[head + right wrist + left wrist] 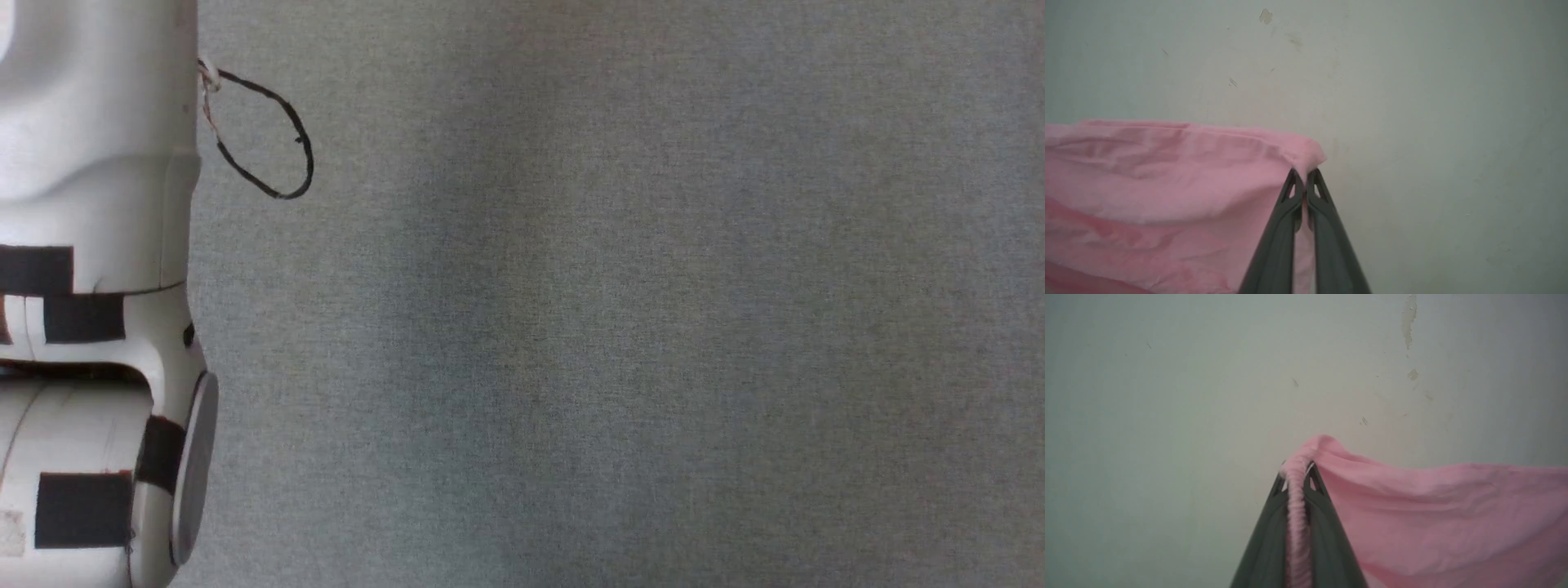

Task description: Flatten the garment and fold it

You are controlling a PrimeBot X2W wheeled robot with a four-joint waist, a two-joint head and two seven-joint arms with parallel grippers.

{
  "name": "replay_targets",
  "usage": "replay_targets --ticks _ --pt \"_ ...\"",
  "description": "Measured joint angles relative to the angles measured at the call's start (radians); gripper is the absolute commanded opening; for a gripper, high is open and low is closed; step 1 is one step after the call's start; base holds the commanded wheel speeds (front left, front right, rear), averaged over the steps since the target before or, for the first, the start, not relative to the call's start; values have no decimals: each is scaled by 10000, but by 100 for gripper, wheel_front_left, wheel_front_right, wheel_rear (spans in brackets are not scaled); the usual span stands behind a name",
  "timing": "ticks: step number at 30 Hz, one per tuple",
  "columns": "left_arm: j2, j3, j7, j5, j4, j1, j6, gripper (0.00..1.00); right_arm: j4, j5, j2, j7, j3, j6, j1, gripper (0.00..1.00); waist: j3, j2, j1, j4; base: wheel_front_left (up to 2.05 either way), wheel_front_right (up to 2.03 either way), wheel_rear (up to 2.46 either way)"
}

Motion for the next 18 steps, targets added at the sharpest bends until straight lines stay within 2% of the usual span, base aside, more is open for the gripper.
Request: replay_targets --ticks 4,8,13,18 --pt "19 -92 -424 -92 483 308 -468 0 -73 431 -167 36 483 2 218 0 120 0 0 29 0 0 0" --pt "-81 -253 -1039 -188 834 1048 -1007 0 -462 1350 -516 221 1016 0 1315 0 106 -1 1 77 0 0 0" --pt "-324 -489 -1887 -376 755 2277 -1661 0 -1879 2537 -1361 203 1716 0 3264 0 -155 0 0 116 0 0 0" --pt "-439 -525 -2610 -813 2 4366 -1902 0 -3605 3871 -2107 219 1668 -2 5926 0 -649 0 0 134 0 0 0"
